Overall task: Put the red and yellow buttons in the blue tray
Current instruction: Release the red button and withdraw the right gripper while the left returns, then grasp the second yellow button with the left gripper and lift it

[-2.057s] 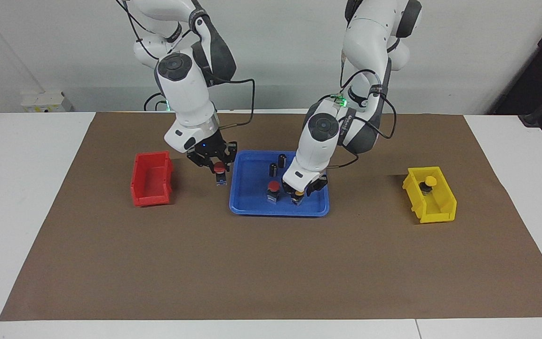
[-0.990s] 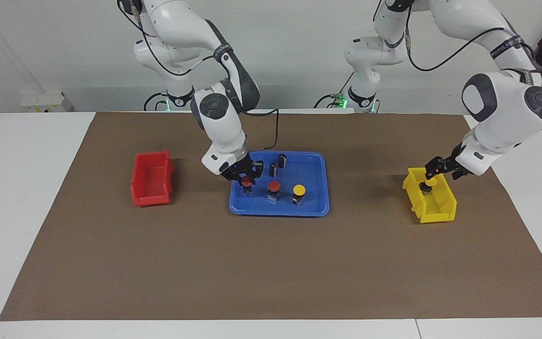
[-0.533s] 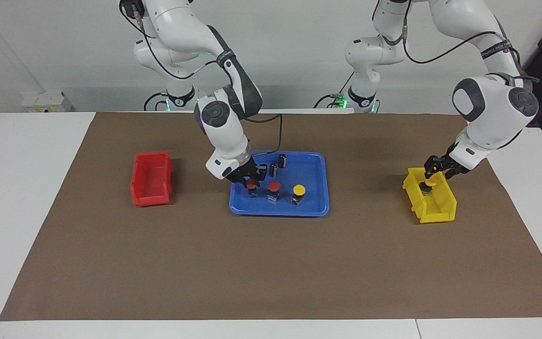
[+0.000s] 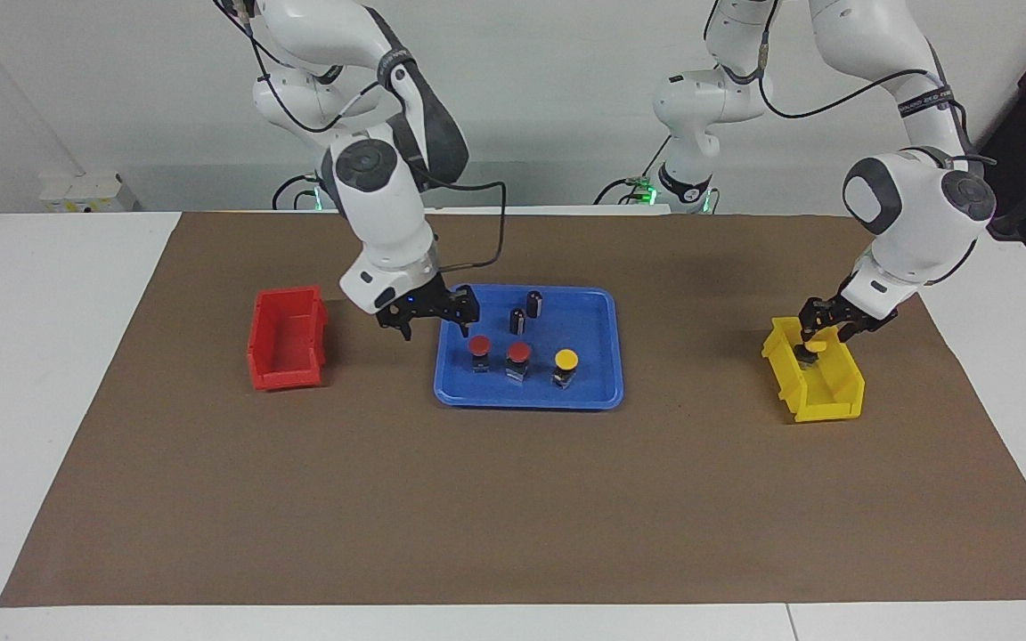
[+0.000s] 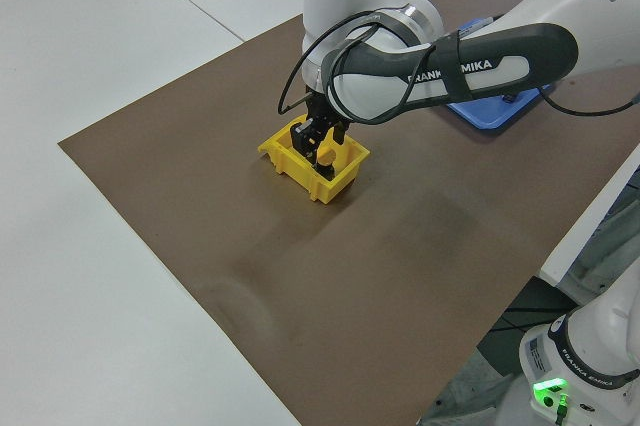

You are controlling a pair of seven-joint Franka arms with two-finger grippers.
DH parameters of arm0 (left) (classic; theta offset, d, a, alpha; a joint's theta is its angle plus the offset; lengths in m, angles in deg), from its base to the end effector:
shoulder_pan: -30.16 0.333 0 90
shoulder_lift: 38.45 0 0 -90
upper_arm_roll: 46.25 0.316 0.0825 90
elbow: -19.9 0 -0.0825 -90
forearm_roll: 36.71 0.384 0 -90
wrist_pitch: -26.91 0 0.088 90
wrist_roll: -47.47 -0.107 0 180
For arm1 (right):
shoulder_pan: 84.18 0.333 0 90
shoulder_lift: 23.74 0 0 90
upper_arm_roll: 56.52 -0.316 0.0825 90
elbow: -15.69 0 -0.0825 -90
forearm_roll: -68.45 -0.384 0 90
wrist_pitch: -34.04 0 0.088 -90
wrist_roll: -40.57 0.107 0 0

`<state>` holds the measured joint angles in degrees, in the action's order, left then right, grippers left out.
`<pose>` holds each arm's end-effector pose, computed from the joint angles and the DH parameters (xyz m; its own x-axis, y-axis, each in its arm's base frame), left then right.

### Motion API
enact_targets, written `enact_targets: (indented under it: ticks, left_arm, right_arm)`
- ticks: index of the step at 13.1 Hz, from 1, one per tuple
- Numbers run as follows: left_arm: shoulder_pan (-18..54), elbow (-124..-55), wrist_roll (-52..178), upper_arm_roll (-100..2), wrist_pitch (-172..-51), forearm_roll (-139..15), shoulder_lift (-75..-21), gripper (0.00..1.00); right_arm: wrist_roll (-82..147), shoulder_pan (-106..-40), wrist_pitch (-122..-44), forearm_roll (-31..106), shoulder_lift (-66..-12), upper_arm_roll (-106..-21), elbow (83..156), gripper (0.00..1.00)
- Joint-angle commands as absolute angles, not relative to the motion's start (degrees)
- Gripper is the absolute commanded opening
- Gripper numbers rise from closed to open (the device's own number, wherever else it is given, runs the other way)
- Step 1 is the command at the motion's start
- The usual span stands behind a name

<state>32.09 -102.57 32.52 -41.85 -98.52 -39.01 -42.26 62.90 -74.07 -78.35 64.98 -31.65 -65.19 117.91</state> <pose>0.5450 0.0587 0.3739 0.9919 -0.1268 -0.0074 -0.1266 -0.9915 0.0302 0.5738 0.1952 0.4776 0.9963 -0.0859 0.0074 -0.0850 -0.9926 -0.0869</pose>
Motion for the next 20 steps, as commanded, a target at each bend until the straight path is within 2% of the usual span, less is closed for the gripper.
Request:
enact_targets:
  ticks: [1,4,6,10,11,13,14,15,16,18,19,20]
  left_arm:
    - [32.71,-106.67,32.18,-42.47,-102.99,-37.86,-40.82,0.70]
    - [32.36,-106.32,32.53,-42.47,-102.91,-37.86,-40.91,0.70]
    - [32.01,-105.44,32.80,-42.47,-102.03,-37.86,-41.08,0.70]
    - [31.92,-103.77,33.50,-42.64,-99.39,-37.86,-41.17,0.70]
    - [31.92,-103.94,33.59,-42.64,-99.56,-37.86,-41.17,0.58]
    - [31.92,-104.29,34.81,-42.64,-99.92,-37.86,-41.17,0.28]
    - [31.92,-104.38,34.99,-42.64,-99.92,-37.86,-41.17,0.07]
    - [31.92,-103.77,35.34,-42.64,-99.48,-37.86,-41.26,0.01]
    - [31.92,-101.59,36.30,-42.64,-97.74,-37.86,-41.44,0.01]
    - [31.74,-88.29,36.58,-42.82,-82.60,-37.60,-43.19,0.01]
    - [30.35,-79.25,37.01,-42.99,-73.81,-36.90,-45.37,0.01]
    - [27.03,-74.37,41.02,-43.08,-69.81,-36.63,-46.70,0.01]
  right_arm:
    - [58.79,-79.94,-72.85,65.90,-27.27,-65.84,116.59,1.00]
    - [53.43,-87.23,-64.86,65.90,-21.73,-65.66,115.20,1.00]
    - [49.47,-90.59,-58.10,66.51,-21.80,-65.14,110.99,1.00]
    - [37.70,-95.24,-56.22,70.82,-22.07,-61.80,108.51,1.00]
    - [36.72,-96.04,-55.96,70.13,-21.89,-61.27,108.77,1.00]
    - [36.97,-91.41,-54.21,70.12,-21.80,-58.47,107.90,1.00]
    - [36.88,-90.00,-53.59,70.12,-21.98,-57.93,107.46,1.00]
    - [36.88,-88.42,-53.50,70.12,-22.06,-56.62,107.37,1.00]
    - [36.88,-86.84,-53.32,70.12,-22.15,-54.96,107.36,1.00]
    - [36.88,-86.38,-52.53,70.12,-22.59,-54.50,107.36,1.00]
    - [36.88,-86.38,-52.36,70.12,-22.51,-54.50,107.10,1.00]
    - [36.79,-87.08,-52.35,70.21,-22.33,-55.02,107.10,1.00]
